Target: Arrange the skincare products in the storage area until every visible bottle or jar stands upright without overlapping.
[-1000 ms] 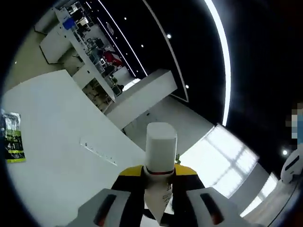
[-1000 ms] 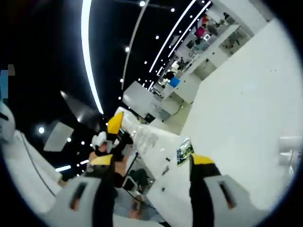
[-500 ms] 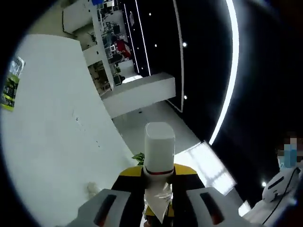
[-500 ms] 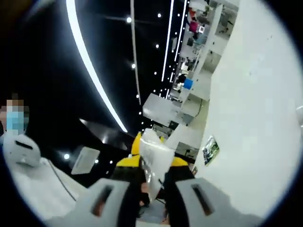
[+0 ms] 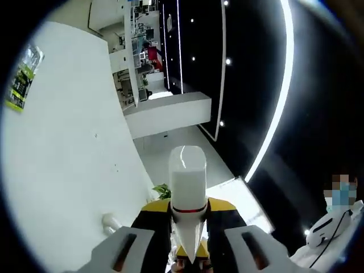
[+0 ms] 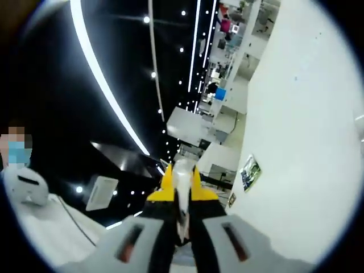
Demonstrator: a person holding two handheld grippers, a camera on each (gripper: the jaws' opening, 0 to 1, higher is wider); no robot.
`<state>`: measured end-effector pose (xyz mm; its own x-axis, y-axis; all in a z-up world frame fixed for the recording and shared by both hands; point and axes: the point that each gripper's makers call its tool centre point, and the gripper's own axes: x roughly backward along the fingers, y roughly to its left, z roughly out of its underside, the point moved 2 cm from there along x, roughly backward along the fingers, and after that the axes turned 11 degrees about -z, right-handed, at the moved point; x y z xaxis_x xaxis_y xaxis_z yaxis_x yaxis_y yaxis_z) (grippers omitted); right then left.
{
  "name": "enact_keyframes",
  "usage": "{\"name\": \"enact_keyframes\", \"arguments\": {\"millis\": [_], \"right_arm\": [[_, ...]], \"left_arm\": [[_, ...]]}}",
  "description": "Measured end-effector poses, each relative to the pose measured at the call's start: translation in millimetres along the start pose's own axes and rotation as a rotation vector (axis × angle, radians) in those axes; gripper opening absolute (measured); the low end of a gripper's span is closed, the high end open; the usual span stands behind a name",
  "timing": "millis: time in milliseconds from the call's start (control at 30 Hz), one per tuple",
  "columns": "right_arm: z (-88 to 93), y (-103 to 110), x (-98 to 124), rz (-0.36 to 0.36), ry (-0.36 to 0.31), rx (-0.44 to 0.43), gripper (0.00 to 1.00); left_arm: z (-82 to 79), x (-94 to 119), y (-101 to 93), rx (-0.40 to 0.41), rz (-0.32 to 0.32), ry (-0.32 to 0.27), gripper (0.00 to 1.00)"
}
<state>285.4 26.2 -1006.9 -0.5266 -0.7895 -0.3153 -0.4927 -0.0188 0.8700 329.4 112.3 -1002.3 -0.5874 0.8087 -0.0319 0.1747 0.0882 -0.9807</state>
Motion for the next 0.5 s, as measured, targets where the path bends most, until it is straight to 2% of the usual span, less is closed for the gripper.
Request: {"name": "enact_keyframes", "arguments": {"millis": [33,233,367,500], "right_arm": [[0.2,0.2,0.0,0.004,0.003,0.003,0.03],[2.8,-1.1,0.8,0.041,0.027,0.034,0.03],[2.6,-4.5,7.1,0.053,0.006,0.018,0.03],[-0.9,-8.4,12.3,0.084,-0.021,0.006,0.03]], "left_arm": [[1.4,2.8,3.9,-0.023,-0.021,0.014,0.23],[-0.9,10.9,16.6,-0.153,-0.106,-0.007,0.3],[-6.8,23.1,22.1,-0.202,-0.146,-0.02,0.31],[-11.3,35.1,38.1,-0.317,-0.25,-0.019,0.43]]}}
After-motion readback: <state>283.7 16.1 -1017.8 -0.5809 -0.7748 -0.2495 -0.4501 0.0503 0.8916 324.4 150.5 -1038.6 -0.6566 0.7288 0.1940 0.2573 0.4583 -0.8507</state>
